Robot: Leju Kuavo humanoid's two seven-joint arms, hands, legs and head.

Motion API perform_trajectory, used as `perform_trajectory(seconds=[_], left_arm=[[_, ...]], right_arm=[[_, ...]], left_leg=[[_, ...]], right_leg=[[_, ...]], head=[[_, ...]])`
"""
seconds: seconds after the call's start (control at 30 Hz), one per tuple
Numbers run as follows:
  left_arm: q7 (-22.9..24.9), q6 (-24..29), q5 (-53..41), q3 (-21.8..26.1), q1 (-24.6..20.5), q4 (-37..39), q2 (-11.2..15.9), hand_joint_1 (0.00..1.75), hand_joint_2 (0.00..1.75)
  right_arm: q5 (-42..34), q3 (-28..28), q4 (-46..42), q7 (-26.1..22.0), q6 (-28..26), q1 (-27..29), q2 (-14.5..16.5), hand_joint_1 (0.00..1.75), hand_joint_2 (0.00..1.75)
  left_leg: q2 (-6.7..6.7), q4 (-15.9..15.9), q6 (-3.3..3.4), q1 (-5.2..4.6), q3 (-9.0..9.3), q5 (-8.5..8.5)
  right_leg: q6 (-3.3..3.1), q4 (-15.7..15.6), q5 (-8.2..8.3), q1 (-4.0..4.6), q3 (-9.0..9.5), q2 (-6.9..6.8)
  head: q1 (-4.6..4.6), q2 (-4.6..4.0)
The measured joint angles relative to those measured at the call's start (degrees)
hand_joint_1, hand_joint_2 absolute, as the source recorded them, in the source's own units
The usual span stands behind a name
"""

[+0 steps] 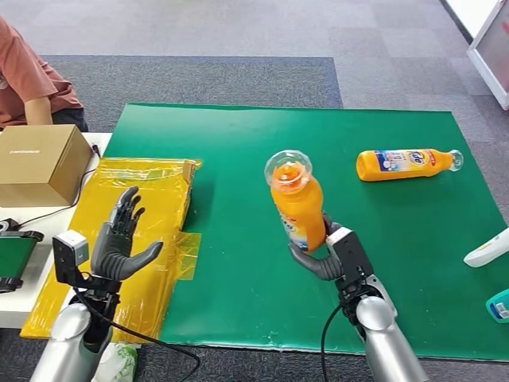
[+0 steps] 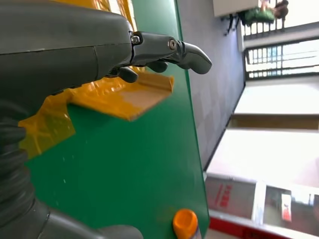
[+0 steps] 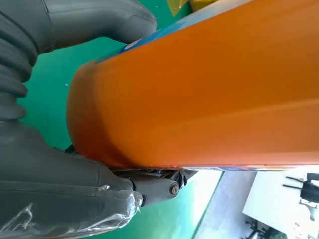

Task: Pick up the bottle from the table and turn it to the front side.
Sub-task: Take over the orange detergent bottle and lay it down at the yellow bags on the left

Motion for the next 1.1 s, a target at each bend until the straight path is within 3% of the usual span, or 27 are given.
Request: perform_trajectory(seconds=[0.43,0.7,0.83,1.1], left_arm=[[3.7,-6.3,5.3,-16.2,-9.5,2.4,-1.1,0.00,1.75],[5.5,-6.2,4.0,-21.5,-15.5,2.6,-1.0,0.00,1.75],[6.2,-5.5,2.6,-22.9,-17.3,2.8,-1.0,1.75,1.75],[6.5,-2.7,0.1,-24.5,-18.6,3.5,-0.6,1.75,1.75]], right_arm=[[9.9,8.3,4.9,0.7,-6.6,-3.8,2.3,1.75,1.75],[11.5,11.9,8.7,0.7,-6.4,-5.2,3.9,1.75,1.75],[11.5,13.5,10.7,0.6,-5.9,-5.3,4.6,1.75,1.75],[10.2,14.5,12.4,0.9,-5.8,-5.4,4.9,1.75,1.75]], left_leg=[[-0.01,0.0,0.00,0.00,-0.06,0.02],[-0.01,0.0,-0.01,0.00,-0.10,0.02],[-0.01,0.0,-0.01,0.00,-0.12,0.02],[-0.01,0.0,-0.01,0.00,-0.17,0.02]], right_leg=[[-0.01,0.0,0.02,0.00,-0.04,0.00],[-0.01,0.0,0.02,0.01,-0.09,0.00],[-0.01,0.0,0.02,0.01,-0.10,0.01],[-0.01,0.0,0.02,0.00,-0.14,0.01]], head=[[0.00,-0.01],[0.01,0.00],[0.02,-0.01],[0.01,-0.01]])
